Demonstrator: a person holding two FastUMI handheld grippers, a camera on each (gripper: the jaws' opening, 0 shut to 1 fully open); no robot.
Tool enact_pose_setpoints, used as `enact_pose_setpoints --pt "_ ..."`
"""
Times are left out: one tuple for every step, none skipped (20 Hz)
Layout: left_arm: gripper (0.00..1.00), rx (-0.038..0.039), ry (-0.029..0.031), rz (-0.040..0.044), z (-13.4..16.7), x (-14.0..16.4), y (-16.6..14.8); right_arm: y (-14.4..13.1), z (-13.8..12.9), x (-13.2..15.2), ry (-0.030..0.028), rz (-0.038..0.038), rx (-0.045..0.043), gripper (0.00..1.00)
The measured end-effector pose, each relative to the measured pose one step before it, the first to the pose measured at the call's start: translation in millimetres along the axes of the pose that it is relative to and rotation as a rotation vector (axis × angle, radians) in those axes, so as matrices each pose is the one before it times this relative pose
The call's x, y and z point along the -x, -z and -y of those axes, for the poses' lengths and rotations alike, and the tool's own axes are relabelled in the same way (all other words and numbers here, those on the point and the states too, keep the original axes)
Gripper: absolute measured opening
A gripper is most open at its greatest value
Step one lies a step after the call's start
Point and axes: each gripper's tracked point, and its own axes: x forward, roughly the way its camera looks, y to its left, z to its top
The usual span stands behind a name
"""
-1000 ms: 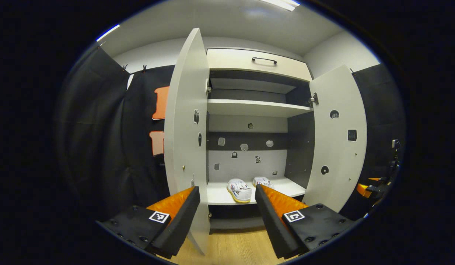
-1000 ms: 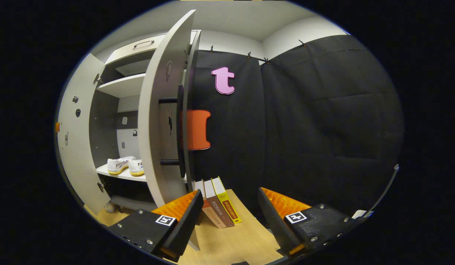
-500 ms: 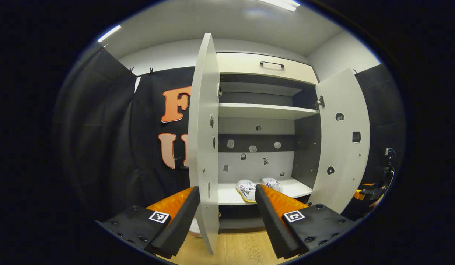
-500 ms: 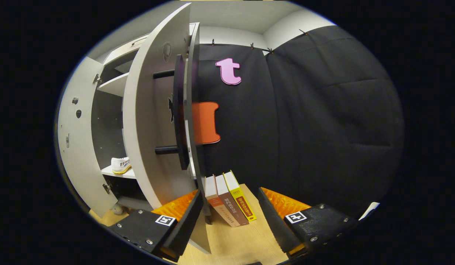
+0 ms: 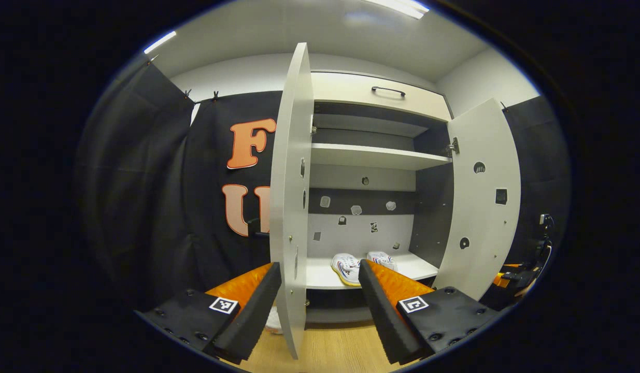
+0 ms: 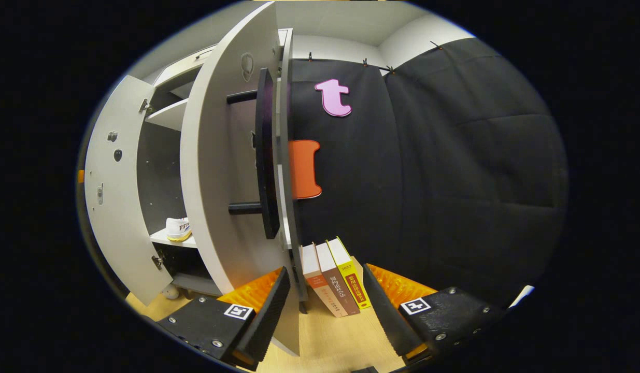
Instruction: Grab one shoe with the right hand and put it into the shoe cabinet, grab the other shoe with the left hand and put it into the shoe cabinet; then close the right door with the right hand and the left door with the left hand.
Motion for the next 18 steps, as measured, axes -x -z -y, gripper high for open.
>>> enact_pose_setpoints --pt "0.95 -0.00179 0.00083 0.00051 -0.58 0.34 0.90 1.49 -8.09 -0.11 -0.01511 -0.00310 -0.00052 0.88" --pt "0.94 -0.00106 0.00053 0.00112 -0.98 -0.54 -0.37 0.70 -10.64 -1.23 -0.01720 -0.00298 0.00264 0.88" --pt "0.95 0.00254 0.00032 0.00182 -2.62 0.60 0.80 -0.11 -10.11 -1.29 -0.01694 -0.00134 0.00541 0.88" --pt "0.95 0.00601 -0.00180 -0.00057 -2.49 0.06 0.39 -0.09 -9.75 -2.42 -0.01490 -0.00087 0.00333 0.88" --pt "0.99 0.00752 -0.00245 0.00050 -2.55 0.81 0.48 -0.43 -8.80 -2.87 -0.01454 -0.00229 -0.00094 0.88" --pt "0.95 0.00714 -0.00442 -0.00044 -3.50 1.33 0.20 0.57 -9.20 -2.70 -0.01450 -0.00277 -0.00437 0.88" --pt "0.95 0.00354 -0.00650 0.00103 -3.86 0.64 0.53 2.13 -8.63 -2.86 -0.01592 -0.00499 -0.00454 0.88" --pt "0.99 -0.00017 -0.01076 0.00052 -5.38 0.86 0.38 1.30 -9.28 -2.89 -0.01610 -0.00364 -0.00465 0.88" --pt "0.96 -0.00245 -0.01308 -0.00029 -5.99 2.41 1.20 0.45 -7.49 -3.70 -0.01327 -0.00246 -0.00306 0.88" --pt "0.97 -0.00246 -0.01359 -0.00148 -6.50 2.26 0.57 0.00 -8.19 -3.53 -0.01028 -0.00059 0.00130 0.88" --pt "0.97 0.00024 -0.01225 0.00015 -7.05 2.14 -0.48 0.23 -6.39 -2.77 -0.00877 0.00145 0.00169 0.88" --pt "0.97 0.00223 -0.00998 0.00274 -5.85 2.41 -1.66 0.75 -6.73 -2.53 -0.00702 0.00140 -0.00019 0.88" --pt "0.97 0.00303 -0.01052 0.00276 -5.84 2.60 0.19 0.36 -6.80 -4.79 -0.00762 0.00094 -0.00252 0.88" --pt "0.97 0.00220 -0.01176 0.00161 -6.28 0.22 0.15 -0.04 -7.56 -5.40 -0.00880 -0.00034 -0.00476 0.88" --pt "0.97 0.00145 -0.01101 0.00133 -5.50 0.64 -0.39 1.14 -8.36 -7.94 -0.00877 -0.00202 -0.00724 0.88" --pt "0.97 0.00081 -0.01075 0.00065 -5.16 -0.02 0.11 -0.11 -5.58 -8.06 -0.00582 0.00042 -0.00731 0.88" --pt "0.97 0.00079 -0.00772 0.00067 -3.54 1.53 0.71 1.02 -5.14 -7.74 -0.00629 -0.00138 -0.00767 0.89" --pt "0.97 -0.00019 -0.00779 -0.00064 -4.67 -0.10 1.12 0.10 -5.59 -9.40 -0.00625 0.00043 -0.00294 0.91"
